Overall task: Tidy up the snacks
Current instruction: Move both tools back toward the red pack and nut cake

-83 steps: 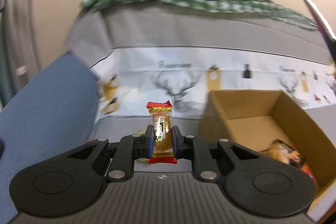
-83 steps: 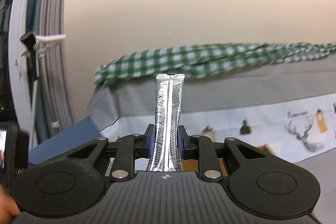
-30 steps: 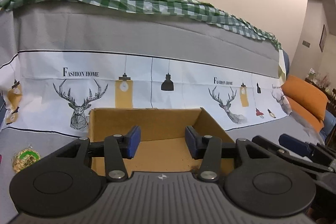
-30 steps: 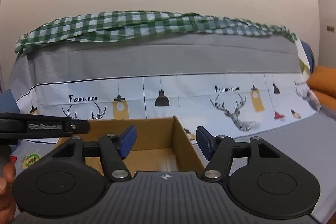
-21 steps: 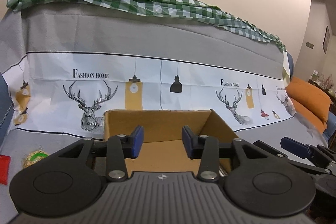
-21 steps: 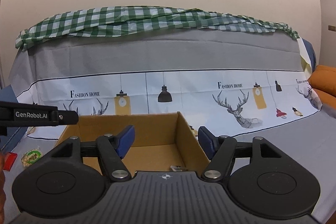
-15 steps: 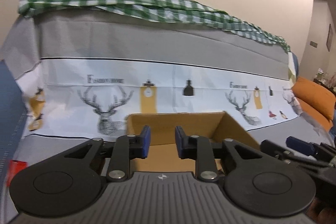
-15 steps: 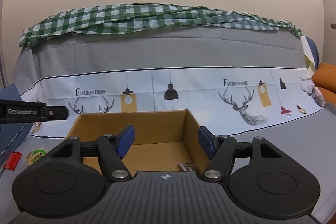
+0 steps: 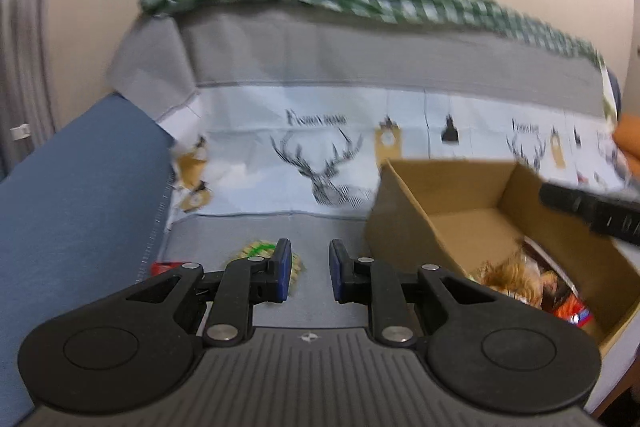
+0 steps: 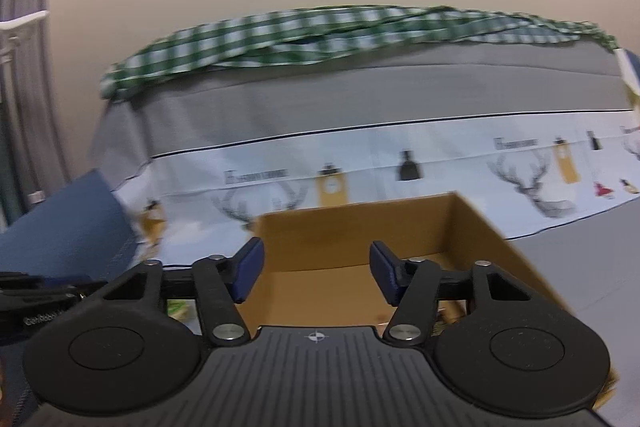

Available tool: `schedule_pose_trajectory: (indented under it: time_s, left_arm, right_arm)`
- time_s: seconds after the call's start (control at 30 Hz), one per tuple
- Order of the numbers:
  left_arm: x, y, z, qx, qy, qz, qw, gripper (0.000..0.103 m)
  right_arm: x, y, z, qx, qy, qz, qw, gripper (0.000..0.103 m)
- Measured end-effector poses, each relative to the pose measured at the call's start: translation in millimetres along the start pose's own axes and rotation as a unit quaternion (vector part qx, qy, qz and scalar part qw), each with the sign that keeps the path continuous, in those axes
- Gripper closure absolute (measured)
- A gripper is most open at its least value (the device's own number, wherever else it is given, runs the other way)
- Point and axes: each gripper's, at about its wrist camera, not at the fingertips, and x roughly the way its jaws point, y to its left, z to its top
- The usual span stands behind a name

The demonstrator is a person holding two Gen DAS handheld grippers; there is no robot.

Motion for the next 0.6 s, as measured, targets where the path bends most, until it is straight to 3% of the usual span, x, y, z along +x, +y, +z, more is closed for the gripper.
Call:
schedule_pose_trajectory:
  time_s: [0.1, 0.37, 0.47, 0.6]
  left_arm:
    - [-1.7, 22.6, -0.6, -0.033, 0.004, 0.015, 0.9993, 0.081]
    - [18.6, 48.9, 7.9, -0.103, 0.023, 0.073, 0.9917, 0.081]
    - [27.6, 56.1, 8.7, -0.129, 0.038, 0.103, 0.9855, 0.081]
    - [42.0, 75.7, 5.8, -0.190, 0.064, 0.133, 0.9706, 0.081]
  right_arm:
    - [0.0, 16.4, -1.5, 0.004, -0.005, 0.037, 0.999, 0.055]
    - [21.0, 63.1, -10.4, 0.010, 0.008, 0.102, 0.995, 0.056]
    - [35.8, 85.9, -19.1, 0.001, 0.025, 0.112, 0.993, 0.056]
    - [57.6, 111.7, -31.3, -0.008, 0.051, 0.117, 0.992, 0.054]
